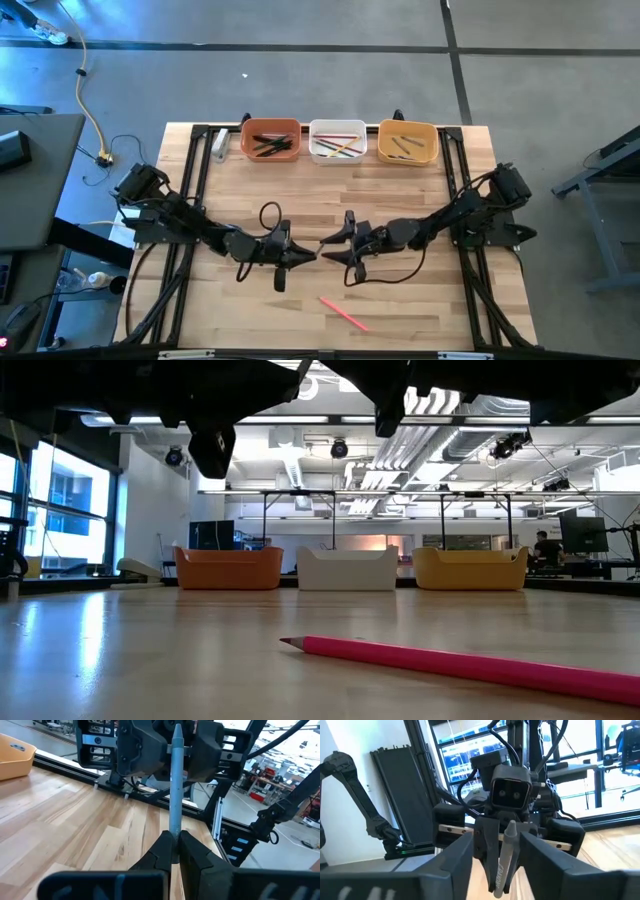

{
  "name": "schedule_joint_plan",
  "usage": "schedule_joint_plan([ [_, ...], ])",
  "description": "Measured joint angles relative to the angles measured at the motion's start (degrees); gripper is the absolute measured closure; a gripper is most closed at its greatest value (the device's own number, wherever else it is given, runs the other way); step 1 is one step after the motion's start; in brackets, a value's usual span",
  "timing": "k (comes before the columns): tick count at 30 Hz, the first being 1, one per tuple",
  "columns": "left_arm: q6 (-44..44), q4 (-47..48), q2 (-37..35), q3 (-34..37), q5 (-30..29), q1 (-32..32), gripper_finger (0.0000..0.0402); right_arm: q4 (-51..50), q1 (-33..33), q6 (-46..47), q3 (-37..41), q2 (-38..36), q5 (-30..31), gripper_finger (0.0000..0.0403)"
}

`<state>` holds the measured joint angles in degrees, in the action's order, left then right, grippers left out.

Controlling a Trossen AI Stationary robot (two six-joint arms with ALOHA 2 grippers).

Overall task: Sort crayons/erasers/pens/pencils in bins
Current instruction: Put the gray crayon into the yellow bin

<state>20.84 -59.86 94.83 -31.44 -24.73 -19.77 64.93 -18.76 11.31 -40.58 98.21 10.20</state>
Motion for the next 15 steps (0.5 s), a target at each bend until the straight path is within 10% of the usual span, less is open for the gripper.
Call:
schedule_joint_plan([
  [15,-0.7,0.0,0.0,0.0,0.4,1.0,0.0399,0.0,0.5,-0.7,0.0,0.0,0.3,0.0396],
])
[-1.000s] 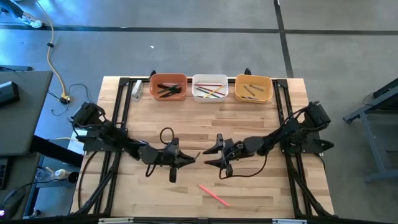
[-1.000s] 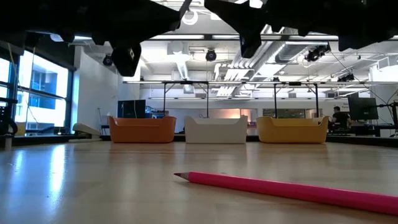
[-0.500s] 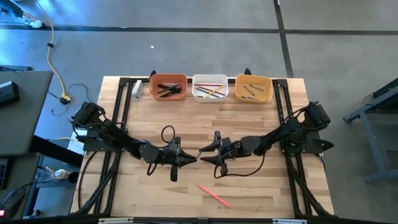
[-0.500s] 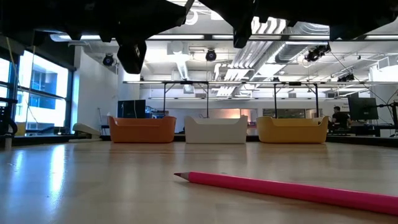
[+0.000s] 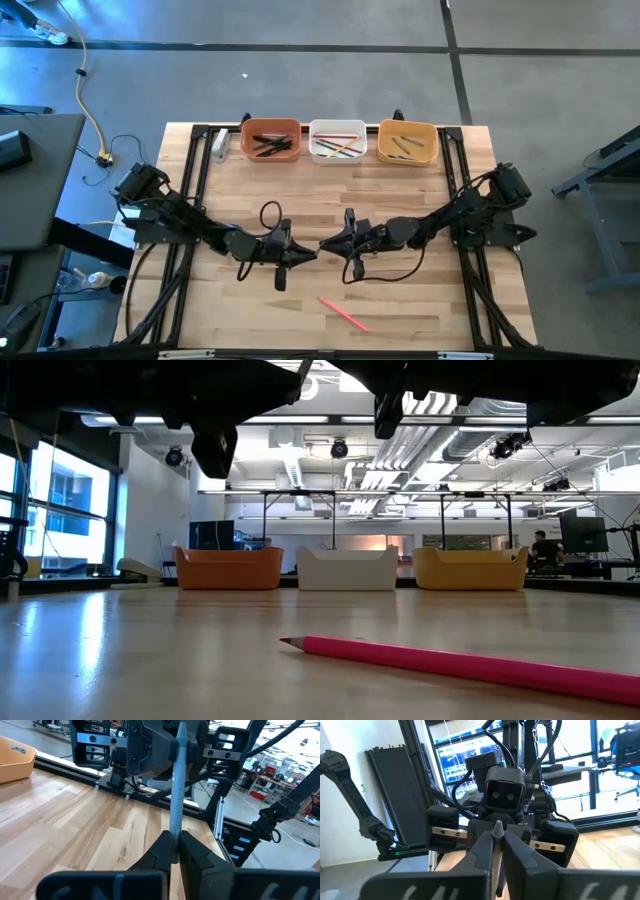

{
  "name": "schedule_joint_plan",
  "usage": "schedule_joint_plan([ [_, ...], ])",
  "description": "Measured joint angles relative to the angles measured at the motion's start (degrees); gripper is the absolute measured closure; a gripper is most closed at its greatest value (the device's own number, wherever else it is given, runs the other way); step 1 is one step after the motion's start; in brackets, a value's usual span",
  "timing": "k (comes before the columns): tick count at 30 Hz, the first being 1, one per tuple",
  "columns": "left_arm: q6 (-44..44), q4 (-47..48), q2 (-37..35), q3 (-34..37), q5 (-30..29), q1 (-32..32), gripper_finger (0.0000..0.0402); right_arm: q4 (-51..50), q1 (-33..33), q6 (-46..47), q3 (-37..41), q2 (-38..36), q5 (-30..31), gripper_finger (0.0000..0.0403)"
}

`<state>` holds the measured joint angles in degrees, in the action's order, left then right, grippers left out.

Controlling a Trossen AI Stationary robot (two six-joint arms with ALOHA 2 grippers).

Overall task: Sort crayons/erasers/pens/pencils in bins
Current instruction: Put the gray crayon into the yellow bin

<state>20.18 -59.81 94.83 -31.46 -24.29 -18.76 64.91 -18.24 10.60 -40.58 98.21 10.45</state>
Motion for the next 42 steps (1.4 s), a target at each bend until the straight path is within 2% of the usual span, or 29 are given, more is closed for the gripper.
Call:
schedule_joint_plan([
  [4,-0.3,0.0,0.0,0.0,0.1,0.0,0.0374,0.0,0.2,-0.4,0.0,0.0,0.4,0.0391],
  [9,-3.4,0.0,0.0,0.0,0.7,0.1,0.0322,-0.9,1.0,-2.2,0.0,-1.0,0.4,0.0394],
  [14,-7.0,1.6,-0.1,0.0,-1.9,0.7,0.0280,-8.3,2.8,-5.2,0.1,-6.1,0.3,0.0394],
  [19,-8.0,7.4,-3.2,0.0,-2.1,3.0,0.0259,-20.6,4.3,-8.5,0.1,-15.0,1.8,0.0394],
  [25,-11.3,8.0,-8.8,3.0,-2.1,5.1,0.0268,-46.9,8.7,-13.8,0.1,-29.1,10.8,0.0394],
  [30,-10.3,4.4,-12.0,8.8,-3.4,7.1,0.0312,-72.3,19.9,-16.9,0.1,-38.1,18.5,0.0394],
  [33,-9.9,-0.1,-12.4,12.5,-3.1,8.1,0.0346,-82.8,30.5,-17.8,0.2,-39.6,18.7,0.0394],
  [38,-10.3,-6.9,-12.5,15.6,-1.4,9.2,0.0395,-84.5,46.2,-26.1,0.2,-36.6,12.6,0.0394],
  [42,-11.3,-7.5,-12.5,15.9,-1.4,9.4,0.0393,-82.1,54.9,-33.9,0.2,-31.5,7.8,0.0394],
])
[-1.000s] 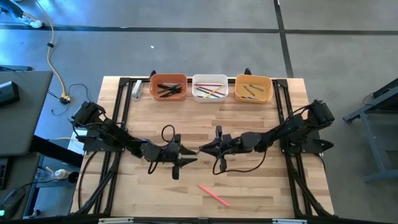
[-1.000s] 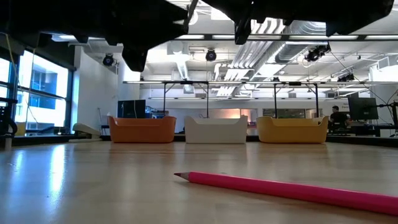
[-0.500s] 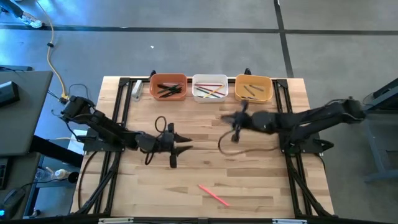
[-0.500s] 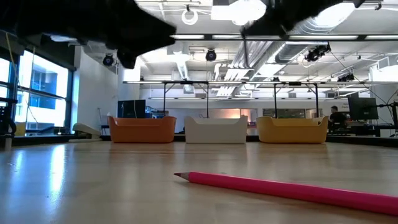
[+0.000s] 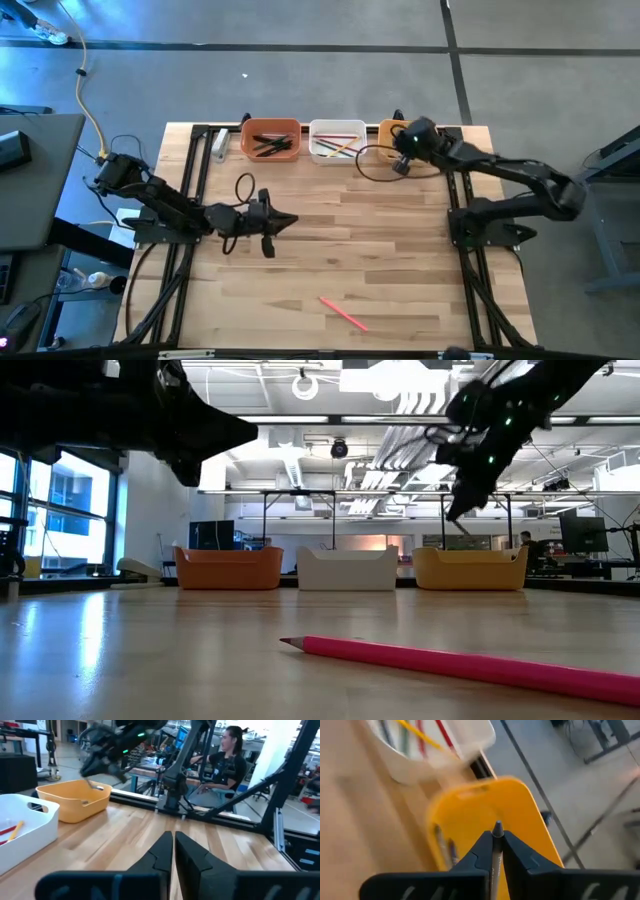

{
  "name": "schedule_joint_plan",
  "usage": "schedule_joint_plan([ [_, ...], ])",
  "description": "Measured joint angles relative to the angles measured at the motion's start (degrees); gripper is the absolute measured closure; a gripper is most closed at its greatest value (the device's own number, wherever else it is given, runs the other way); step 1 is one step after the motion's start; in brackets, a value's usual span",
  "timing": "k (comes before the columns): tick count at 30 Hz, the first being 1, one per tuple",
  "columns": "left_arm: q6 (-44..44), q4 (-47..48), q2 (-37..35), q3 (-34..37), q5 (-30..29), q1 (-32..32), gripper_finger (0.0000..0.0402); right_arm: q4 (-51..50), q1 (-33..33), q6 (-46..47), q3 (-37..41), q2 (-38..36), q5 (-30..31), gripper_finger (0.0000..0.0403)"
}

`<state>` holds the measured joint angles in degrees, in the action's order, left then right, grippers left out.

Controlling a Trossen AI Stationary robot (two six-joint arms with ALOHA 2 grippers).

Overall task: Sort crayons/erasers/pens/pencils in bins
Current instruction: Put the gray crayon into the yellow bin

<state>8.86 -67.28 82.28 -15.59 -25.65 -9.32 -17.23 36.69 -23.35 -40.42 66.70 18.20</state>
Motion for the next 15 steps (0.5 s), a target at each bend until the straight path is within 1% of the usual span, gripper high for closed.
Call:
schedule_joint_plan([
  [3,-0.2,0.0,0.0,0.0,0.3,0.0,0.0395,1.5,4.7,-4.4,0.0,4.6,-0.7,0.0394],
  [6,-1.0,0.0,0.0,0.0,1.2,0.0,0.0400,3.4,8.2,-6.6,0.0,9.3,-2.9,0.0394],
  [10,-1.0,0.1,0.0,0.0,1.2,0.0,0.0399,6.9,11.0,-8.0,0.0,14.6,-3.4,0.0394],
  [15,-1.1,0.1,0.0,0.0,1.3,0.2,0.0401,9.7,12.7,-8.6,0.0,18.7,-3.9,0.0393],
])
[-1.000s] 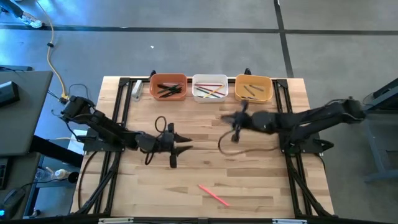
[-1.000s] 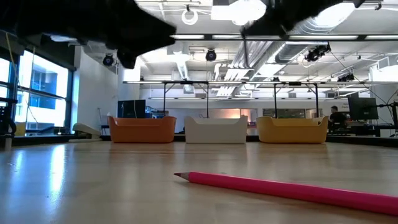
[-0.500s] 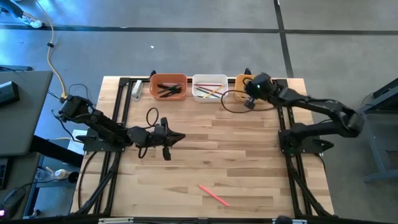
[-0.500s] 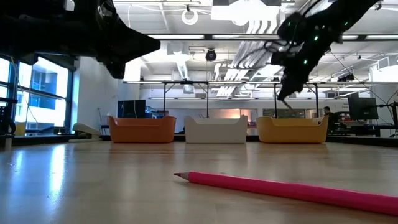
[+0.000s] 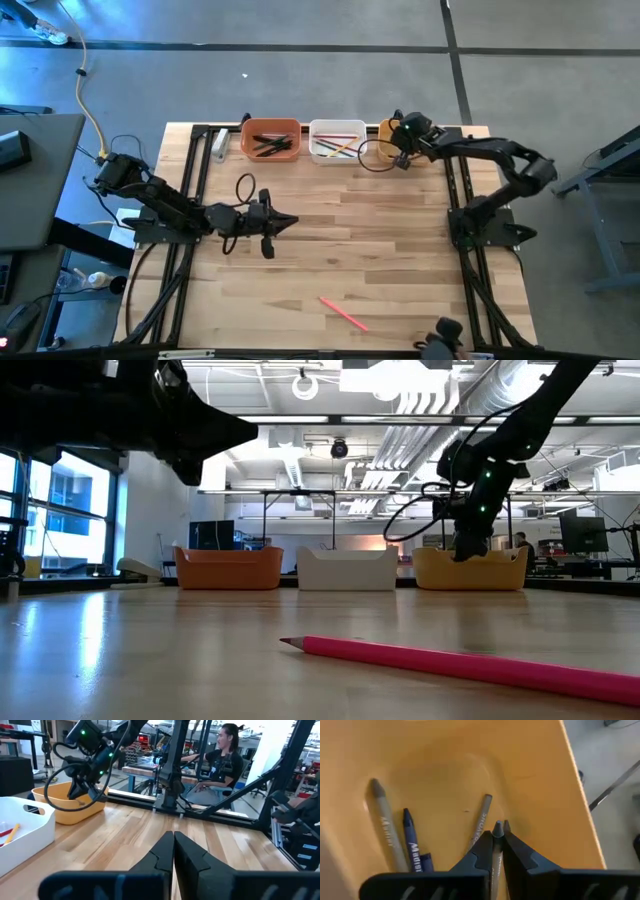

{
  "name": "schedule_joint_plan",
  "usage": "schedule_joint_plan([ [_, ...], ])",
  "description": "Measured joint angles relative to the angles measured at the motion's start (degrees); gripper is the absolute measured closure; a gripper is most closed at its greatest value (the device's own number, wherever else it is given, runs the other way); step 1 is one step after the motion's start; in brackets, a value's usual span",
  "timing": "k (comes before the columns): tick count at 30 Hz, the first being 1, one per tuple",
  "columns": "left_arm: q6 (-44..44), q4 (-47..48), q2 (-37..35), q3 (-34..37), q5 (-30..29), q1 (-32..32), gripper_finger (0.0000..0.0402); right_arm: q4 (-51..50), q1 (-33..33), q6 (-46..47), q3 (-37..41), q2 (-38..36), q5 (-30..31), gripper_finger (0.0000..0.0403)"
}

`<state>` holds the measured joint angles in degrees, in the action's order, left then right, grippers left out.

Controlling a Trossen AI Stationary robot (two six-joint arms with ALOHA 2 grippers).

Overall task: Sort crayons/erasers/pens/pencils in bins
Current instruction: Put the gray crayon into the yellow bin, then put the pink pencil into the yellow bin

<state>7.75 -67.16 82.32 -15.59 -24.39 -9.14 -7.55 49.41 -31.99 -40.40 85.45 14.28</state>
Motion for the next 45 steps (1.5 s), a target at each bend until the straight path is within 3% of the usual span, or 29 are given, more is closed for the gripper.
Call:
schedule_joint_plan([
  [4,0.1,0.0,0.0,0.0,0.4,0.8,0.0399,1.5,0.2,0.0,0.0,1.3,0.5,0.0380],
  [13,-0.4,0.0,0.0,0.0,3.6,1.6,0.0399,1.5,-0.1,6.0,-0.8,0.1,1.2,0.0299],
  [18,-1.5,0.0,0.0,0.0,4.5,1.6,0.0399,-1.8,-3.3,7.2,-0.9,-7.6,0.6,0.0347],
  [21,-1.9,0.0,0.0,0.0,4.5,1.6,0.0399,-3.7,-6.2,12.3,-0.5,-14.3,-5.4,0.0393],
  [26,-2.0,-0.1,0.0,0.0,4.5,1.6,0.0399,2.5,-15.4,21.7,6.6,-25.5,-12.6,0.0394],
  [31,-2.0,-0.1,0.0,0.0,4.4,1.6,0.0399,12.9,-29.8,32.9,15.8,-33.2,-12.5,0.0400],
  [38,-3.0,-0.1,0.0,0.0,4.3,2.0,0.0399,15.4,-57.9,47.7,18.9,-33.7,6.9,0.0403],
  [42,-2.9,-0.1,0.0,0.0,4.3,2.4,0.0399,14.5,-72.2,57.6,17.2,-29.4,19.2,0.0403],
  [45,-2.7,-0.2,0.0,0.0,4.3,2.4,0.0399,12.3,-80.3,64.5,14.2,-23.4,25.2,0.0403],
])
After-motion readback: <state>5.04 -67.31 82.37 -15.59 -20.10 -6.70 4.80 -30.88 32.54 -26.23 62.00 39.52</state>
